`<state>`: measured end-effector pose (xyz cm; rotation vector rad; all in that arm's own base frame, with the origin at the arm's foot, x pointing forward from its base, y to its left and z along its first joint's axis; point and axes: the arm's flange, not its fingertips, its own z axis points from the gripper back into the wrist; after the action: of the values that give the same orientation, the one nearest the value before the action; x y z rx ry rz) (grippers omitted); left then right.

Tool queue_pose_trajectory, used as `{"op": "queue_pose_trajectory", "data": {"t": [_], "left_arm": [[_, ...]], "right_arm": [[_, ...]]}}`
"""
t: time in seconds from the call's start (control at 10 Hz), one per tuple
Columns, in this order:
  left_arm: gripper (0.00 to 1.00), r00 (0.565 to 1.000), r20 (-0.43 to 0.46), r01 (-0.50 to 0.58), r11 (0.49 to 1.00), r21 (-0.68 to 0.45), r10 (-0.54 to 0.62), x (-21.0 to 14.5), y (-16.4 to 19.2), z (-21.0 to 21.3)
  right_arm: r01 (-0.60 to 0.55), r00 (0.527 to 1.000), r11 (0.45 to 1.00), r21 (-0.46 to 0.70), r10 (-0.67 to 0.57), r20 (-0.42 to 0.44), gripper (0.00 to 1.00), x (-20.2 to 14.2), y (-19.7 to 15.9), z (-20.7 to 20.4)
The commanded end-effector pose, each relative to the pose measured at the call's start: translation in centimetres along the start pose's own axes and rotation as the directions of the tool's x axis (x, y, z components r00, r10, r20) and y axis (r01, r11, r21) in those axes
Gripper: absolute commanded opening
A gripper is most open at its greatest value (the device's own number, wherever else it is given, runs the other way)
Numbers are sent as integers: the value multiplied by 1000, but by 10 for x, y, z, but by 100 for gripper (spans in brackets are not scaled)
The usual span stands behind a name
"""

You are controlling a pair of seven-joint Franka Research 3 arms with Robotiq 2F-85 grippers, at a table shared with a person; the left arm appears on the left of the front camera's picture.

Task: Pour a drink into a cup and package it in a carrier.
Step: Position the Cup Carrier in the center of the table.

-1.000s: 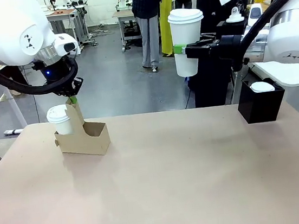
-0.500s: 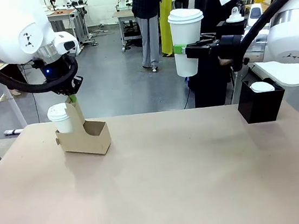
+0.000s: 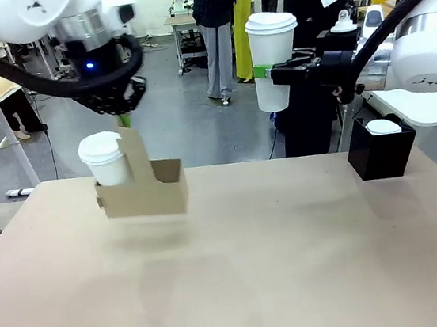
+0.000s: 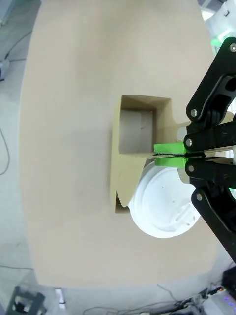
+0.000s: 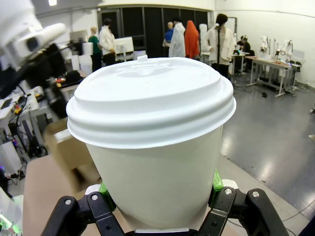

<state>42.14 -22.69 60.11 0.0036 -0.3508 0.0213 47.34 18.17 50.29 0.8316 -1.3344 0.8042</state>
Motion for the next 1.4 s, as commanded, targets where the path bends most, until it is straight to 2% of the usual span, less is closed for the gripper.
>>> {"op": "queue_pose_trajectory", "data": {"t": [0.0, 0.1, 0.3, 0.6, 0.9, 1.2, 1.3], "left_arm": [[2, 997, -26, -67, 998, -5, 67, -29, -39, 2], [2, 995, -6, -97, 995, -5, 97, -50, -66, 0], [2, 996, 28, -87, 996, -15, 88, -79, -112, -11], [2, 995, 9, -101, 995, -1, 101, -110, -153, -39], [2, 994, -23, -109, 993, 46, 110, -114, -165, -67], [2, 995, -47, -89, 992, 87, 93, -119, -172, -78], [2, 996, -35, -85, 996, 39, 87, -113, -164, -69]], "right_arm": [[-6, 1000, 1000, -8, 6, 3, 80, 6, 0, -3], [-6, 1000, 1000, -8, 6, 3, 80, 6, 0, -3], [-6, 1000, 1000, -8, 6, 3, 80, 6, 0, -3], [-6, 1000, 1000, -8, 6, 3, 80, 6, 0, -3], [-6, 1000, 1000, -8, 6, 3, 80, 6, 0, -3], [-6, 1000, 1000, -8, 6, 3, 80, 6, 0, -3], [-6, 1000, 1000, -8, 6, 3, 80, 6, 0, -3]]}}
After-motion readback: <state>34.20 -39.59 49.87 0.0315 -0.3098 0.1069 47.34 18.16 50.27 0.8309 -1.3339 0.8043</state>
